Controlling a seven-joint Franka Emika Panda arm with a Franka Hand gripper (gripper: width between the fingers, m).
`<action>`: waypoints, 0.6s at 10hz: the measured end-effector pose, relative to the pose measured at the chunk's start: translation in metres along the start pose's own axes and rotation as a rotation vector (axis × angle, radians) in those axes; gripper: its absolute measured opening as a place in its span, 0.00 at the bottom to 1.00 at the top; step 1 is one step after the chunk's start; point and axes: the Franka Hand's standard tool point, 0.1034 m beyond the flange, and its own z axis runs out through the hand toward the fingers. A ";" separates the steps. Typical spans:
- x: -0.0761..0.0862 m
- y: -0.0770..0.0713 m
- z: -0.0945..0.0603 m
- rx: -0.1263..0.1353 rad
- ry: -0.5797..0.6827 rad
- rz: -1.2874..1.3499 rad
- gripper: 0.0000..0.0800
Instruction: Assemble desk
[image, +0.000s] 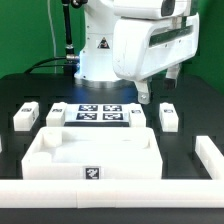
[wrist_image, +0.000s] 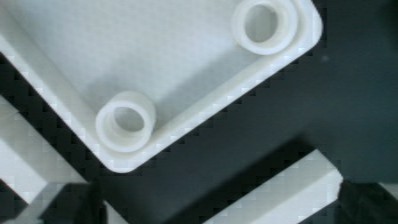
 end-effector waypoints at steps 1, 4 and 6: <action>0.000 0.000 0.000 0.000 0.000 0.000 0.81; 0.000 0.000 0.000 0.000 0.000 0.000 0.81; 0.000 0.000 0.000 0.000 0.000 -0.004 0.81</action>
Offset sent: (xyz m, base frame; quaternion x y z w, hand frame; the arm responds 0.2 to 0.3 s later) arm 0.0000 0.0000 0.0000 0.0000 0.0000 0.0000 1.0000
